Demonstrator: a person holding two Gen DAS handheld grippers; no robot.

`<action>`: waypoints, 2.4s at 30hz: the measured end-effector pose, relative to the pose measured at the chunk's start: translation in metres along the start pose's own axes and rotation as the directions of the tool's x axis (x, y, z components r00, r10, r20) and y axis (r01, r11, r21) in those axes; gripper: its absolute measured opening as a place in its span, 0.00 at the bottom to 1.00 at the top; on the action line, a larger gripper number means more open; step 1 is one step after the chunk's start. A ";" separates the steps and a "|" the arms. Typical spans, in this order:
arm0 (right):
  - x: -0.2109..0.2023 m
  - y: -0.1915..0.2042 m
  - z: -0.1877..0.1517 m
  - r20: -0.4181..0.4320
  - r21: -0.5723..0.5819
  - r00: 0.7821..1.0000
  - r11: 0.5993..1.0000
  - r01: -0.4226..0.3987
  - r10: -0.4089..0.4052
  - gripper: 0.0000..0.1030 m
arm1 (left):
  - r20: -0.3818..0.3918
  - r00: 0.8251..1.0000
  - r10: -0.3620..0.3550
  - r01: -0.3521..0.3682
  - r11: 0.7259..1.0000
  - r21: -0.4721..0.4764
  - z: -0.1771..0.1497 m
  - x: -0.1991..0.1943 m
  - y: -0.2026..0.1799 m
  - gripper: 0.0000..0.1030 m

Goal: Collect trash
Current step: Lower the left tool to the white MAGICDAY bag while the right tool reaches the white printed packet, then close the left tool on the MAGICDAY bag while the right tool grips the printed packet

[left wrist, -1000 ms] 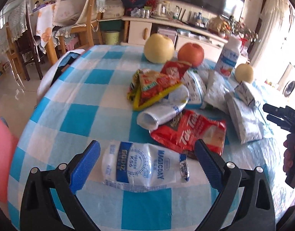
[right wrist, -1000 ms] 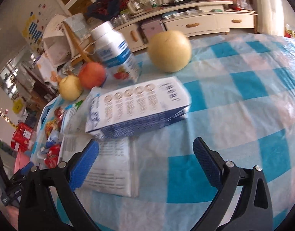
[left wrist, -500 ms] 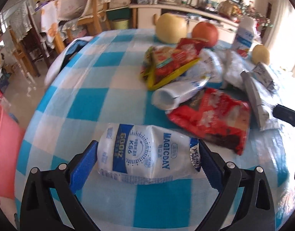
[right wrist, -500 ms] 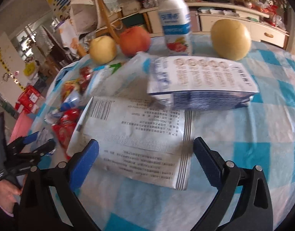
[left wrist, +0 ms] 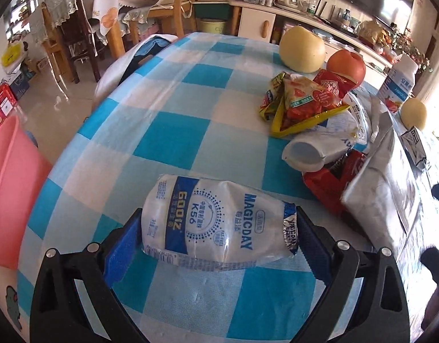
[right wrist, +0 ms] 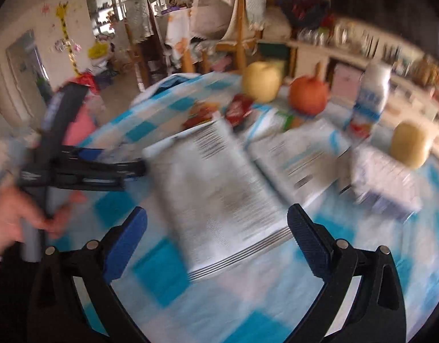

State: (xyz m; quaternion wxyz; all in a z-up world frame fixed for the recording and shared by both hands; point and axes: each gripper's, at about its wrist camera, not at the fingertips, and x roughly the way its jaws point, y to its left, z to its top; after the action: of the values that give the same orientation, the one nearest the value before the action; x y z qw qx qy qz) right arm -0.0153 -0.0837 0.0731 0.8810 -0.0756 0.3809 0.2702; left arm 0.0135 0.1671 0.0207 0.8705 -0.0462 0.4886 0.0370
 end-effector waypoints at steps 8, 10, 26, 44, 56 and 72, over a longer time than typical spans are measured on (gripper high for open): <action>0.045 0.003 0.001 -0.095 -0.104 0.995 0.994 -0.044 0.034 0.96 | 0.009 0.994 -0.107 0.107 0.987 -0.121 0.003 -0.006 0.017 0.94; 0.049 0.012 0.002 -0.101 -0.118 0.994 0.992 -0.045 0.033 0.96 | 0.042 0.997 -0.060 0.066 0.985 -0.158 0.001 -0.013 0.022 0.94; 0.067 0.016 0.001 -0.147 -0.055 0.989 0.998 -0.006 -0.003 0.85 | 0.035 0.999 -0.036 0.044 0.960 -0.276 -0.006 -0.012 0.043 0.94; 0.037 0.018 -0.005 -0.095 -0.020 0.995 0.999 -0.027 0.025 0.65 | -0.032 0.982 -0.185 0.185 0.983 -0.012 -0.004 -0.008 0.012 0.94; 0.018 0.017 -0.012 -0.080 0.077 0.994 0.994 -0.075 0.081 0.49 | -0.034 0.950 -0.309 0.305 0.948 -0.089 -0.004 -0.010 0.004 0.94; 0.030 0.030 -0.017 -0.102 0.095 0.991 0.993 -0.075 0.085 0.75 | 0.041 0.998 0.050 -0.048 0.998 -0.046 0.000 -0.002 -0.029 0.62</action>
State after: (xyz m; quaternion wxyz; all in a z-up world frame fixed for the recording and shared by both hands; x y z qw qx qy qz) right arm -0.0255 -0.0515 0.0422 0.8506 -0.0343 0.4415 0.2834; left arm 0.0158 0.1378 0.0233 0.8782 -0.0531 0.4702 0.0702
